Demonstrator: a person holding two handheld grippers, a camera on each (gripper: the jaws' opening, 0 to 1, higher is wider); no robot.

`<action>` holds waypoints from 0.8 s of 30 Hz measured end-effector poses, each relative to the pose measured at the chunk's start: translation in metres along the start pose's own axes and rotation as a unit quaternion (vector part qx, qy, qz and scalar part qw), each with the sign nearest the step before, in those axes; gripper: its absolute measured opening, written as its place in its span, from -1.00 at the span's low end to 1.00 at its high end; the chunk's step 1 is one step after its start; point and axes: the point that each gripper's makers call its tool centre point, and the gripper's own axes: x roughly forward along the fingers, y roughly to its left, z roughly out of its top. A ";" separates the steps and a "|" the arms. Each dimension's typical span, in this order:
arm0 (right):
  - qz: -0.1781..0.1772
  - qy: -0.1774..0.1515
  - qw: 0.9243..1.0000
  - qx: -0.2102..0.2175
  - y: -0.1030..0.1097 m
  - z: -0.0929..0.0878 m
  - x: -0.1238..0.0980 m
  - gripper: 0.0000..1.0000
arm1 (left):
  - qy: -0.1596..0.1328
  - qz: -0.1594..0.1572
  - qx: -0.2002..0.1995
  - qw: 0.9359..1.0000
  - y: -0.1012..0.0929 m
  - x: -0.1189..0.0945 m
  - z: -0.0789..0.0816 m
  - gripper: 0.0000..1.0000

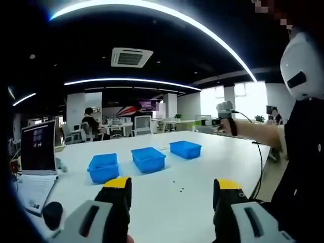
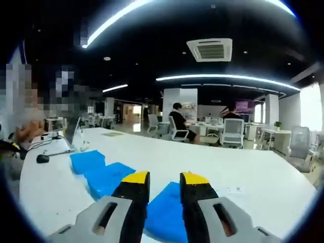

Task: Pick up the resistors one by one and place each resistor into its matching bin, sorting the parts by color and model until every resistor is separated into the correct bin for its type

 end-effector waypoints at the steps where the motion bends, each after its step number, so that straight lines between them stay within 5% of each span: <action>1: 0.004 -0.002 1.000 0.000 0.003 0.000 -0.006 -0.45 | 0.000 0.000 0.000 1.000 0.000 0.000 0.000 0.33; 10: 0.024 -0.048 0.999 -0.012 0.042 -0.007 -0.104 -0.36 | 0.009 -0.008 0.005 1.000 -0.004 0.001 -0.005 0.33; 16: 0.017 -0.035 0.999 0.014 0.068 -0.029 -0.159 -0.37 | 0.011 -0.010 0.003 1.000 -0.004 0.001 -0.007 0.33; 24: 0.000 -0.026 0.999 0.023 0.078 -0.036 -0.190 -0.37 | 0.015 -0.018 0.001 1.000 -0.006 0.004 -0.009 0.33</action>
